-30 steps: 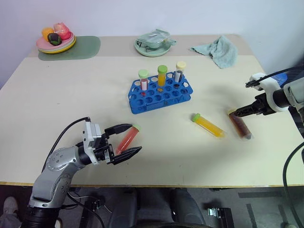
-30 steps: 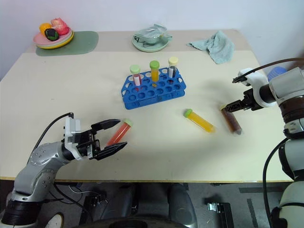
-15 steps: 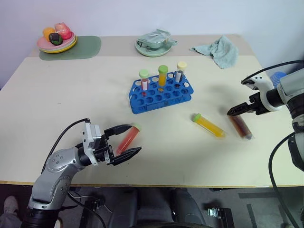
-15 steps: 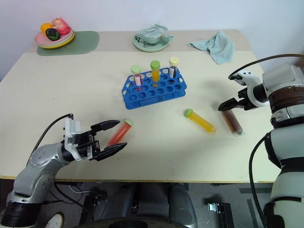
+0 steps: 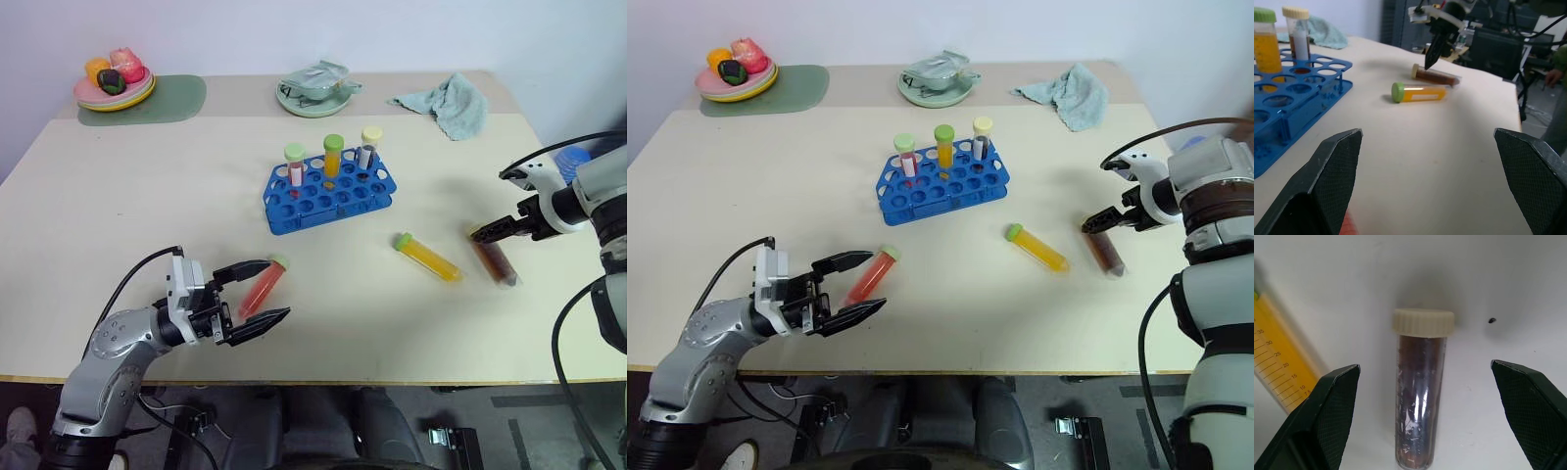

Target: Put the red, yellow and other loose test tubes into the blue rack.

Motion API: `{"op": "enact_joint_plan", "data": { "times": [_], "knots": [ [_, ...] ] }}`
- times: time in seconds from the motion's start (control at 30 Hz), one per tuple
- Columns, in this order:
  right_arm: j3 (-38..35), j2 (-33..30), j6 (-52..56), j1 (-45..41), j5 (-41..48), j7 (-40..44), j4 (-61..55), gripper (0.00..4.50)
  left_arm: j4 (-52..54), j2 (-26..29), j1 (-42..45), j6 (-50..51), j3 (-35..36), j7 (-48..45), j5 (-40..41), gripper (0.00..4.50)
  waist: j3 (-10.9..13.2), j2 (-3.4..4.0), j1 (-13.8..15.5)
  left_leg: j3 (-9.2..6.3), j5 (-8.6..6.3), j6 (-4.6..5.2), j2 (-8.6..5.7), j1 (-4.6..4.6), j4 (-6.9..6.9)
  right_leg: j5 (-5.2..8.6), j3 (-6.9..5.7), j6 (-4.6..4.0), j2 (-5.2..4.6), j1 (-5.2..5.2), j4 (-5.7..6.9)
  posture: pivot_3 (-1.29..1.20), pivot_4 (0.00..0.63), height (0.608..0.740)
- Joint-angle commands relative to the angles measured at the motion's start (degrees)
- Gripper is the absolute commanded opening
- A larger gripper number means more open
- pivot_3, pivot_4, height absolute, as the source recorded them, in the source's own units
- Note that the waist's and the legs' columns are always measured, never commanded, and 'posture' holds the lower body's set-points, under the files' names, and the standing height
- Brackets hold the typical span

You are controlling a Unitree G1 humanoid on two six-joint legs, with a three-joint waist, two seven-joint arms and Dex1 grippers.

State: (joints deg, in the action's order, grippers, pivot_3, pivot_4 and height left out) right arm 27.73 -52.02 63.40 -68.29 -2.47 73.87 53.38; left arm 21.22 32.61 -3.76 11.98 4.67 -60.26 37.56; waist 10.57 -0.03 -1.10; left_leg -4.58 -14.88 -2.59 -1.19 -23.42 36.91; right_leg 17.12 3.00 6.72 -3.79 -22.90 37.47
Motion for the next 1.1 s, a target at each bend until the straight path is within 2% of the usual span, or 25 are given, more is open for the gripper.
{"op": "enact_joint_plan", "data": {
  "times": [0.03, 0.27, 0.87, 0.97, 1.07, 1.1],
  "knots": [
    [-1.2, 0.4, 0.2, 0.2, -0.5, 0.6, 0.0, 4.39, 2.1, 1.9, 0.5, 0.0, 2.1, -3.9, 3.5, 4.41, 0.0, 0.01, 0.0, 0.01, 0.0, 0.0, 0.0, 0.0, 0.0, 0.0, 0.0, 0.0, 0.0, 0.0, 0.0, 0.0, 0.15, 0.74],
    [-2.3, 1.2, -0.3, 1.4, -0.5, -0.1, 0.7, 4.39, 1.8, 4.5, 1.0, 0.8, 2.3, -6.9, 4.1, 4.41, 0.0, 0.02, 0.0, 0.04, 0.0, 0.0, 0.0, 0.0, 0.02, 0.0, 0.0, 0.0, 0.0, 0.0, 0.02, 0.0, 0.15, 0.74],
    [-3.8, 1.4, -1.1, 3.7, -1.2, -1.0, 0.0, 4.39, 2.3, 4.5, 1.1, 1.8, 2.2, -6.5, 4.0, 4.41, 0.0, 0.02, 0.0, 0.05, 0.0, 0.0, 0.0, 0.0, 0.1, 0.0, 0.0, 0.0, 0.01, 0.04, 0.06, 0.0, 0.15, 0.74],
    [-4.2, 1.8, -1.5, 4.0, -1.3, -1.7, 0.1, 3.5, 2.5, 4.5, 0.7, 1.7, 2.3, -6.3, 4.1, 4.5, 0.0, 0.02, 0.0, 0.05, 0.0, 0.0, 0.0, 0.0, 0.11, 0.0, 0.0, 0.0, 0.01, 0.04, 0.06, 0.0, 0.15, 0.74],
    [-4.5, 2.2, -1.8, 4.2, -1.4, -2.1, 0.0, 2.1, 2.7, 4.5, 0.4, 1.6, 2.5, -6.0, 4.1, 4.5, 0.0, 0.02, -0.1, 0.04, 0.0, 0.0, 0.01, 0.0, 0.1, 0.0, 0.0, 0.0, 0.02, 0.03, 0.07, 0.0, 0.15, 0.74],
    [-4.6, 2.3, -2.0, 4.2, -1.5, -2.2, 0.1, 2.1, 2.7, 4.5, 0.4, 1.5, 2.5, -5.9, 4.0, 4.5, 0.0, 0.02, -0.2, 0.05, 0.0, 0.0, 0.01, 0.01, 0.1, 0.0, 0.0, 0.0, 0.03, 0.03, 0.08, 0.0, 0.15, 0.74]
  ]
}}
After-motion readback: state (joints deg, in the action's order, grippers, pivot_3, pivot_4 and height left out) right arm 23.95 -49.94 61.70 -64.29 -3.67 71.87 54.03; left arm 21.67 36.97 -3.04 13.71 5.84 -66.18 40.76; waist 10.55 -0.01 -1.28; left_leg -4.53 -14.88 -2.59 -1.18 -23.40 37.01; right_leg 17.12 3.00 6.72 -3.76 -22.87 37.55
